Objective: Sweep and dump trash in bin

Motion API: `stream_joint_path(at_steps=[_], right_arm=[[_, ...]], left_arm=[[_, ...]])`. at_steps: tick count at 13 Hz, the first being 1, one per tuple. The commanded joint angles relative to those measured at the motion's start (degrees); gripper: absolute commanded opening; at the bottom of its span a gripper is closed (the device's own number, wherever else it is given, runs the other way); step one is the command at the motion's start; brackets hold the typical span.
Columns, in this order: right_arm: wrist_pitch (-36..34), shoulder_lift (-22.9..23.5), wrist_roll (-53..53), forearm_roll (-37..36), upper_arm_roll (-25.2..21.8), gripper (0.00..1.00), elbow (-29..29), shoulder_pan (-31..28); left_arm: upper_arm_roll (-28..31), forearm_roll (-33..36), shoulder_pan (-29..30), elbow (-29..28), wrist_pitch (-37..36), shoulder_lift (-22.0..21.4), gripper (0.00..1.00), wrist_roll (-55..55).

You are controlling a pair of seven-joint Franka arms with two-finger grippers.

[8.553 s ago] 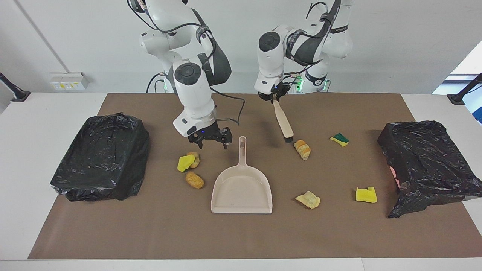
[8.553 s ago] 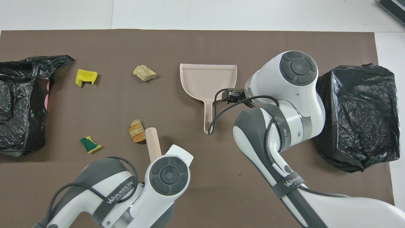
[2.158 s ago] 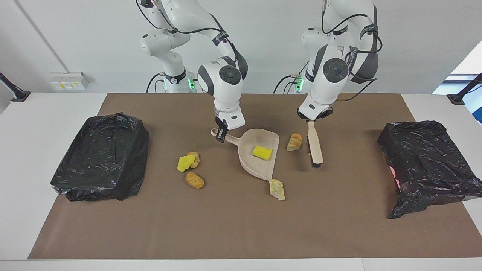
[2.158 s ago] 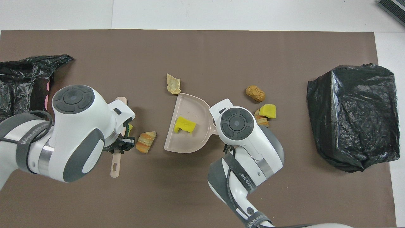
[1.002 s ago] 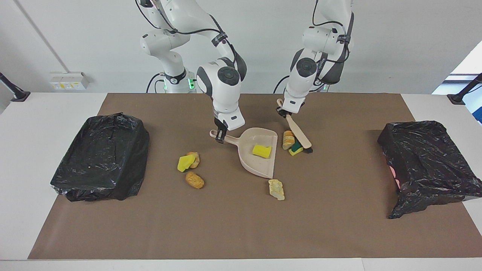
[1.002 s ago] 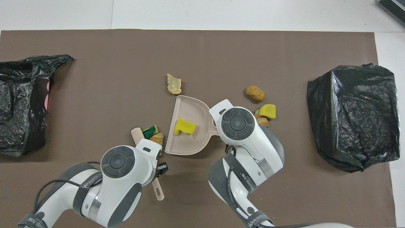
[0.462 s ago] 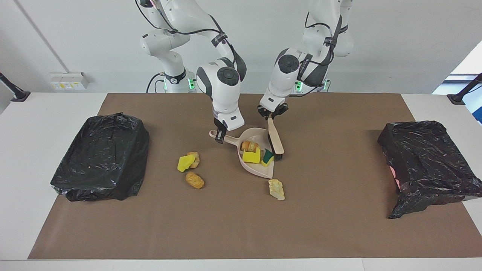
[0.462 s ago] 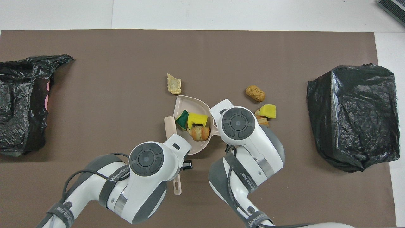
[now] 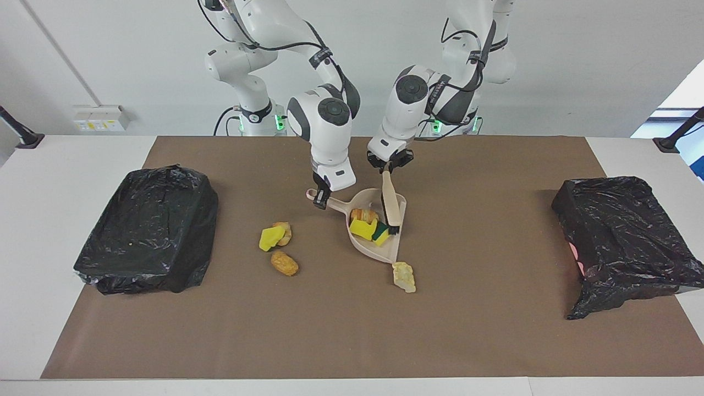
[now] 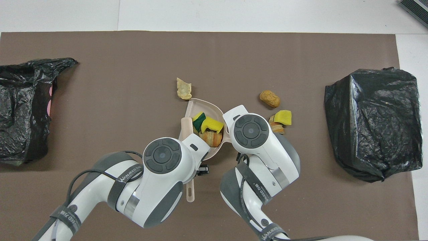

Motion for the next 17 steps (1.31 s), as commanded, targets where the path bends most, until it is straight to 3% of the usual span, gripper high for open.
stream_joint_path(at_steps=[1, 3, 11, 13, 17], right_arm=[[0.26, -1.15, 5.48, -0.24, 0.36, 0.0, -1.27, -0.42], [0.17, -1.15, 8.13, -0.06, 0.36, 0.0, -1.27, -0.42], [-0.19, -1.5, 17.37, -0.06, 0.45, 0.0, -1.27, 0.46], [-0.19, -1.5, 17.63, -0.15, 0.53, 0.0, -1.27, 0.46], [-0.1, -1.5, 17.72, -0.06, 0.53, 0.0, -1.27, 0.55]], left_arm=[[0.05, 4.22, 4.34, 2.82, -1.89, 2.17, 0.0, 4.8], [0.05, 5.28, 6.99, 4.48, -2.06, 3.4, 0.0, 11.73], [0.05, 14.87, 18.33, 21.79, -5.84, 15.44, 0.0, 33.54], [0.05, 15.13, 18.43, 28.55, -6.19, 20.35, 0.0, 34.96], [-0.57, 20.65, 15.45, 34.02, -8.74, 27.04, 0.0, 36.63]])
